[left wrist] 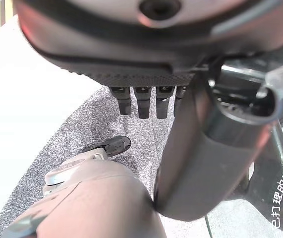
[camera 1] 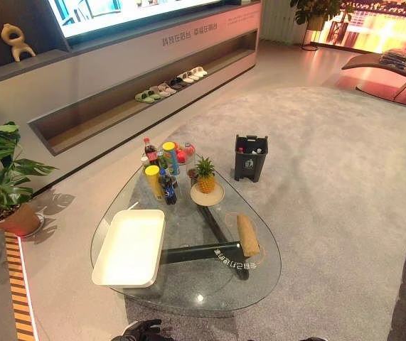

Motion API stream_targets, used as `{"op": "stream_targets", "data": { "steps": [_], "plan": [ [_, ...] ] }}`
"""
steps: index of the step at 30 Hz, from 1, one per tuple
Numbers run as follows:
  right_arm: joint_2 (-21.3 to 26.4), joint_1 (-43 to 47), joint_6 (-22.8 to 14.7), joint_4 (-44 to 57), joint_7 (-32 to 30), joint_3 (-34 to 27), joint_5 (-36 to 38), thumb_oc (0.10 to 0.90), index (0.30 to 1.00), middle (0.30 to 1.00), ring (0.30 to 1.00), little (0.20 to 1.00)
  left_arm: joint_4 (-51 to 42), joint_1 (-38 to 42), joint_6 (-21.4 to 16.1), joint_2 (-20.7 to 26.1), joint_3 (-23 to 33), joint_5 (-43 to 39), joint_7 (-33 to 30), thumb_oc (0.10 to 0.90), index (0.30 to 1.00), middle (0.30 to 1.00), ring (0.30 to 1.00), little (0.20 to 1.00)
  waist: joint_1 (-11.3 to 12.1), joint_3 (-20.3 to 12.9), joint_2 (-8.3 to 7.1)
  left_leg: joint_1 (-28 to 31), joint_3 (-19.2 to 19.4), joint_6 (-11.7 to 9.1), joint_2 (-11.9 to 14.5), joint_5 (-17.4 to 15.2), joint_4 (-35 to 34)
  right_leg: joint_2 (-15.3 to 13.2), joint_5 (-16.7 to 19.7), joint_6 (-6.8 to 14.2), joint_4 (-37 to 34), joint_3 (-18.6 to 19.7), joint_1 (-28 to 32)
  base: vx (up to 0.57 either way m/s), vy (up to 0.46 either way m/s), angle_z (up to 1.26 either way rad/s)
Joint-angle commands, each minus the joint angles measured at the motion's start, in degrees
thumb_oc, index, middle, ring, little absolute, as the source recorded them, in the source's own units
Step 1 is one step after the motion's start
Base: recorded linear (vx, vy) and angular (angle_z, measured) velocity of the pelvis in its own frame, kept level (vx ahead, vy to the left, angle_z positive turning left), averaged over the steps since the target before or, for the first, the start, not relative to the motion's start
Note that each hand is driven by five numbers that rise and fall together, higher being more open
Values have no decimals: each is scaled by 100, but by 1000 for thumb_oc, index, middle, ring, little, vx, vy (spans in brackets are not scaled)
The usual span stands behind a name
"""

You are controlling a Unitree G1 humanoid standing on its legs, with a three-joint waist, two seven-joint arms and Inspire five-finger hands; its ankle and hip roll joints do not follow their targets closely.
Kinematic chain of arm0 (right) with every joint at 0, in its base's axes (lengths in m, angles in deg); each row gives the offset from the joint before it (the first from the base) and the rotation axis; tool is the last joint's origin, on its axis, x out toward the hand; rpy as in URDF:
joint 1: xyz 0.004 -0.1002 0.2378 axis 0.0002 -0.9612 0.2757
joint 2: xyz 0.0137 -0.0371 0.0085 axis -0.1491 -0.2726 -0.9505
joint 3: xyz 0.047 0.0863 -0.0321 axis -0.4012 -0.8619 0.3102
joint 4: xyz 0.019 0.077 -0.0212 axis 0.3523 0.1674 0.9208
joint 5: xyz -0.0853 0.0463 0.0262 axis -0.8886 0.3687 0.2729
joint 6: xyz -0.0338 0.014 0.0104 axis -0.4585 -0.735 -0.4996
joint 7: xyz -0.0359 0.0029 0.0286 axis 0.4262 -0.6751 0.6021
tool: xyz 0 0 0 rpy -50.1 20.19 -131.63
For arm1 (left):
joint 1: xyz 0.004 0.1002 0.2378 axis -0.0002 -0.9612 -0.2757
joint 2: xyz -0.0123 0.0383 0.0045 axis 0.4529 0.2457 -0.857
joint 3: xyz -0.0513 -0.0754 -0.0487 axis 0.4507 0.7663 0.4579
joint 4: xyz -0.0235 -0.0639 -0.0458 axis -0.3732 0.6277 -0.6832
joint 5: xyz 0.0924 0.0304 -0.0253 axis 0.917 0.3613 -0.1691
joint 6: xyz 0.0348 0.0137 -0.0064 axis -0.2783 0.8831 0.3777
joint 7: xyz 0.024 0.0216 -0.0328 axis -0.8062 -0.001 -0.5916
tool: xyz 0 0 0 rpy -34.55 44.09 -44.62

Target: Wipe the table with a cloth and put it in the basket.

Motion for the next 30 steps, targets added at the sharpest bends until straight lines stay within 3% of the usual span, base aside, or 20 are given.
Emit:
{"op": "stream_targets", "data": {
  "steps": [1,30],
  "plan": [
    [129,507,40,-192,54,186,38,800,900,900,900,900,273,438,-56,-14,-195,197,-8,800,900,900,900,900,40,51,-145,-9,-117,-46,-183,-393,1,-83,-195,208,96,-353,68,0,0,0],
    [86,448,-44,-204,0,195,-12,800,900,900,900,900,387,446,-161,-66,-98,168,-76,800,900,900,900,900,8,35,-147,72,-111,-31,-178,-427,1,-75,-286,179,176,-324,118,1,0,0]
  ]
}}
